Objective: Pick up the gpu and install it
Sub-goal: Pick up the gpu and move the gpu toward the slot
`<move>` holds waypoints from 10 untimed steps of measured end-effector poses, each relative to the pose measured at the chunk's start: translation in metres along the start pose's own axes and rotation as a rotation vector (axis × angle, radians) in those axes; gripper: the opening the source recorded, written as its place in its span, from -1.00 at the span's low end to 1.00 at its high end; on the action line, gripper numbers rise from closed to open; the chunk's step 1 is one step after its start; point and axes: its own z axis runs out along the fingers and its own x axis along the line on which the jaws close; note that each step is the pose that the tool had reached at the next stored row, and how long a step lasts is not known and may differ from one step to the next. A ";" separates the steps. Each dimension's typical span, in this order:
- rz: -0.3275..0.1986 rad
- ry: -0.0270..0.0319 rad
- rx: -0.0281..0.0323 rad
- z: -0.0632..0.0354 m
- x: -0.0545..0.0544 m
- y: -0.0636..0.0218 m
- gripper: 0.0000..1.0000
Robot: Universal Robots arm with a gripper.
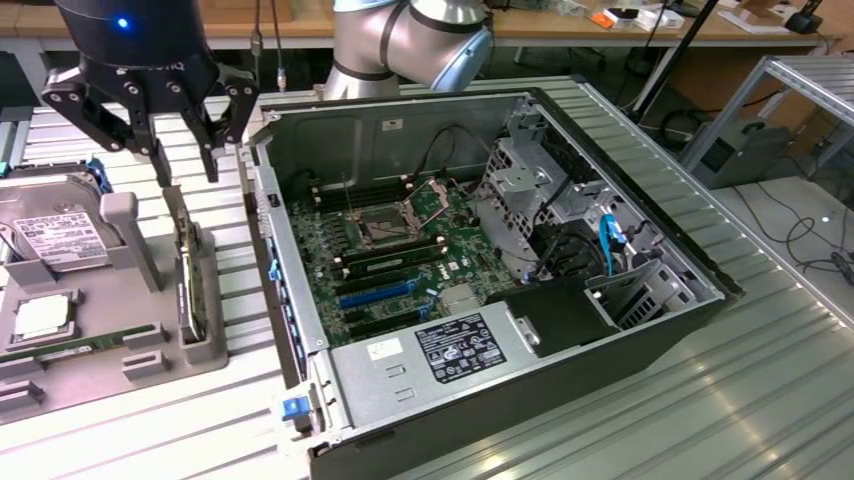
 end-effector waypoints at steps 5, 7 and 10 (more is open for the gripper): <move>0.000 -0.0001 -0.0001 0.0036 0.001 -0.0002 -0.15; 0.000 -0.0001 -0.0001 0.0055 0.001 -0.0003 -0.15; 0.000 -0.0001 -0.0001 0.0089 0.001 -0.0005 -0.15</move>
